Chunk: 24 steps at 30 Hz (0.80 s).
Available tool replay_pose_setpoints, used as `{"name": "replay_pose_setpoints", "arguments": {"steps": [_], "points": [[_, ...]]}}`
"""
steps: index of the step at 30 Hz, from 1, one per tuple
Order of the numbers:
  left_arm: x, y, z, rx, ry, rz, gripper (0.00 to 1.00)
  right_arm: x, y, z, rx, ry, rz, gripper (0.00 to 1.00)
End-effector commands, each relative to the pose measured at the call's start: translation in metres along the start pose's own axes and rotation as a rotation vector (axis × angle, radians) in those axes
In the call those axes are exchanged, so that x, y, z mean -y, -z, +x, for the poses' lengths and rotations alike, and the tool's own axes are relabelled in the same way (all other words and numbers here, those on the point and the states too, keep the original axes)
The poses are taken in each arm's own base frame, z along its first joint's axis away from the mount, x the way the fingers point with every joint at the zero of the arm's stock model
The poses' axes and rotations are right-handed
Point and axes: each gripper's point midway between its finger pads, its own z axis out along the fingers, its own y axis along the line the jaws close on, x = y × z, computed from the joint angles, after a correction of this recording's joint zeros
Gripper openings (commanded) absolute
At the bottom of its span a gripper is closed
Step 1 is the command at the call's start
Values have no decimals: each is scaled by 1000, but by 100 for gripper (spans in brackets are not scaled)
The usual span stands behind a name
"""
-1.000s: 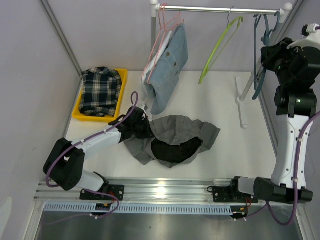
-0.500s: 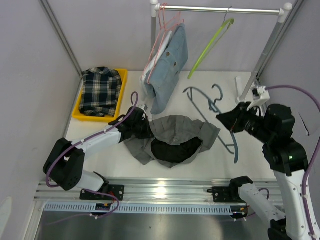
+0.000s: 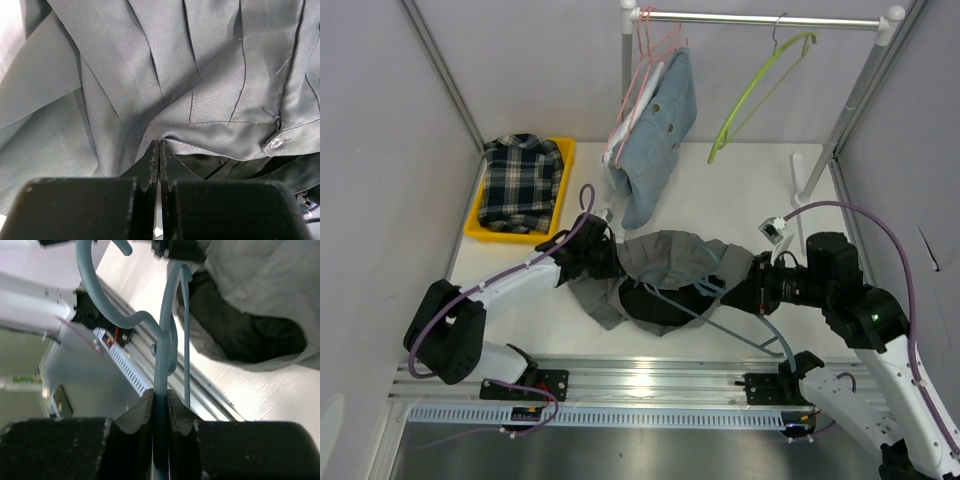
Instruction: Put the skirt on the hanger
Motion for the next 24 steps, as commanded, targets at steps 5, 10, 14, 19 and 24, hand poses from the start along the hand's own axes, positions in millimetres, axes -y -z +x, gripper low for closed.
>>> {"name": "replay_pose_setpoints", "arguments": {"steps": [5, 10, 14, 19, 24], "points": [[14, 15, -17, 63, -9, 26, 0, -24, -18, 27, -118, 84, -108, 0], [15, 23, -15, 61, -20, 21, 0, -8, -48, 31, -126, 143, 34, 0], [13, 30, -15, 67, -30, 10, 0, 3, -62, 22, -85, 201, 148, 0], [12, 34, -10, 59, -40, 9, 0, -2, -64, 10, -35, 223, 133, 0], [9, 33, -6, 54, -41, 1, 0, -41, -55, 4, -20, 226, -49, 0]]}}
